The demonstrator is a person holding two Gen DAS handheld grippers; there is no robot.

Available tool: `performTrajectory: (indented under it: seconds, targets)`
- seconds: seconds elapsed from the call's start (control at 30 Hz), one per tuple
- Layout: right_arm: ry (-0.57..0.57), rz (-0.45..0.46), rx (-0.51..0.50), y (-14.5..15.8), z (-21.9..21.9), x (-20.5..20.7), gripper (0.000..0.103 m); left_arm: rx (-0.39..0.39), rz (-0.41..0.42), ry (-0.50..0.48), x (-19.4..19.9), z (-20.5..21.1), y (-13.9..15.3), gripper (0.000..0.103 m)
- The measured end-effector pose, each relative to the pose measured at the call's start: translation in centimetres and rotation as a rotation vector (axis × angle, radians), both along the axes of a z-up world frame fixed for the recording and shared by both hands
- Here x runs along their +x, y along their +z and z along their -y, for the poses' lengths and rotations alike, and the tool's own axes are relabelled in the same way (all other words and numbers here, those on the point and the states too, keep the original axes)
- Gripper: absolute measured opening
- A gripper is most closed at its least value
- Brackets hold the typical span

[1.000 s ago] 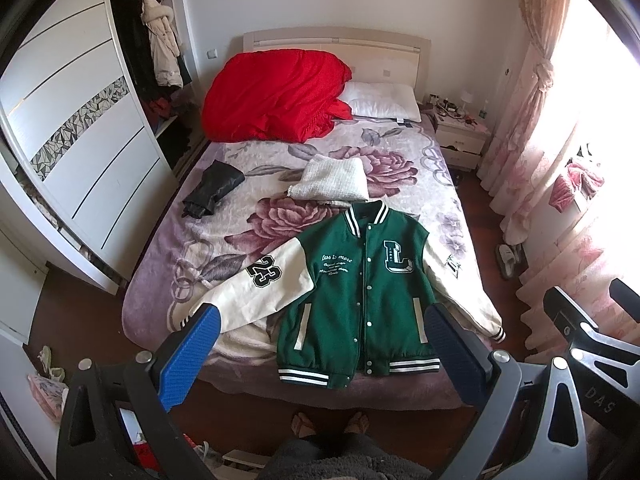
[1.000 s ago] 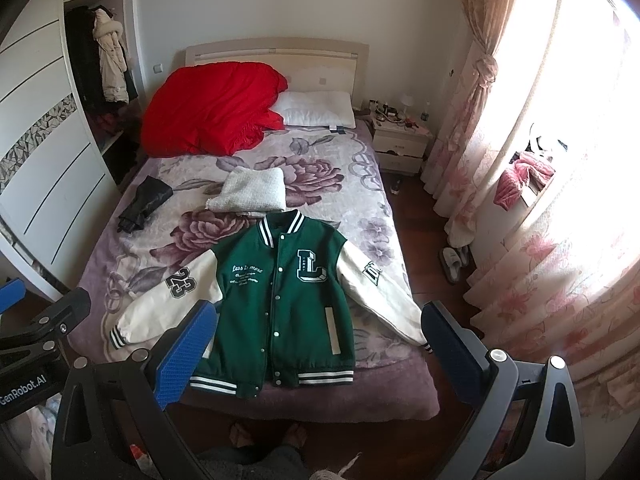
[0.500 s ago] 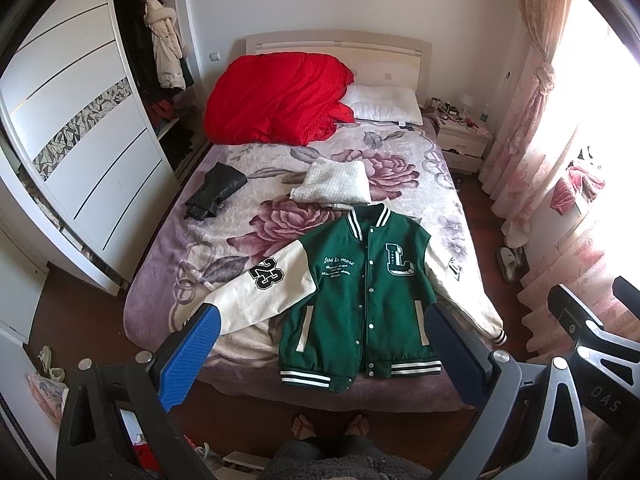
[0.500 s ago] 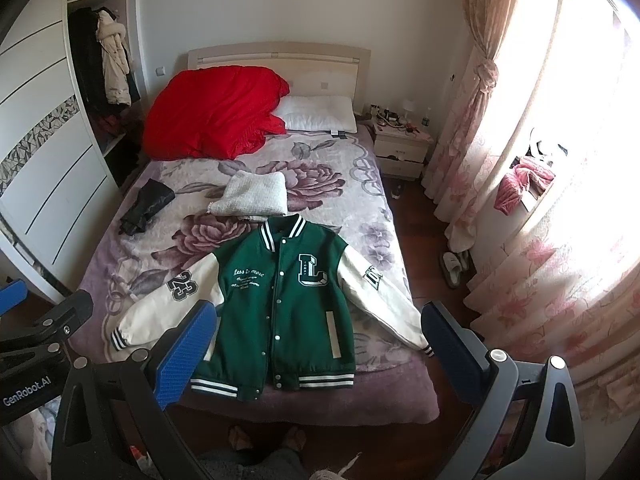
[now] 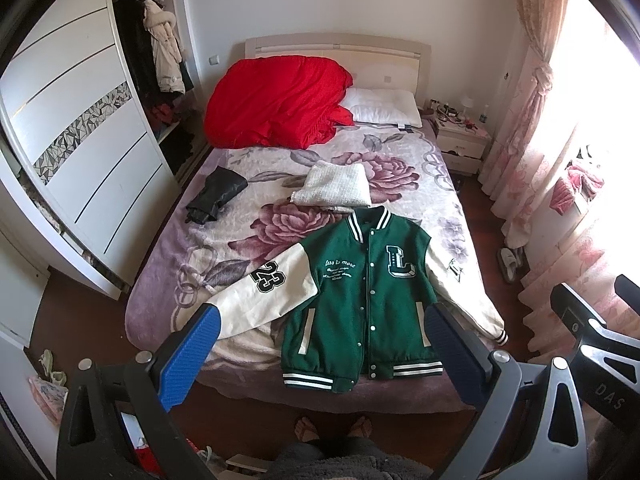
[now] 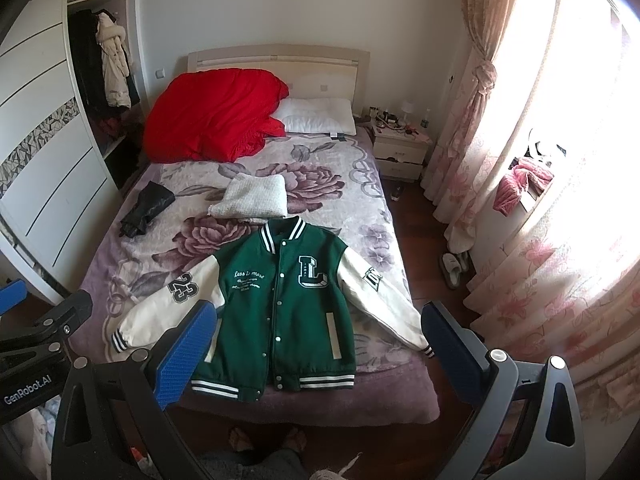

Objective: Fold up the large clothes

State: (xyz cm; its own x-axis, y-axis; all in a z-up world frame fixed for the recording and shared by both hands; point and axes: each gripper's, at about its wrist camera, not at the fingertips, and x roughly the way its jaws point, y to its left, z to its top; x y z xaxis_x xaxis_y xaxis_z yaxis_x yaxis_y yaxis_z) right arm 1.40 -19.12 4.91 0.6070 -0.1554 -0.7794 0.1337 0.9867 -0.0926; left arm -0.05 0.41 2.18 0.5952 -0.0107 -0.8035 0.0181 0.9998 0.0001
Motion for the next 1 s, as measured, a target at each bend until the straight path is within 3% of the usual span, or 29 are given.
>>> performTrajectory:
  seconds: [0.77,0.9,1.0]
  targets:
    - [-0.006,0.006,0.012,0.2,0.0,0.0,0.103,-0.007,0.029,-0.007,0.6,-0.9,0.0,0.103]
    - [-0.033,0.010,0.065,0.4,0.8,1.5,0.103,0.046,0.111,0.015,2.6,-1.5,-1.6,0.103]
    - [-0.121,-0.008,0.071,-1.7,2.7,3.6,0.103,0.085,0.142,0.012,4.6,-2.0,-4.1,0.103]
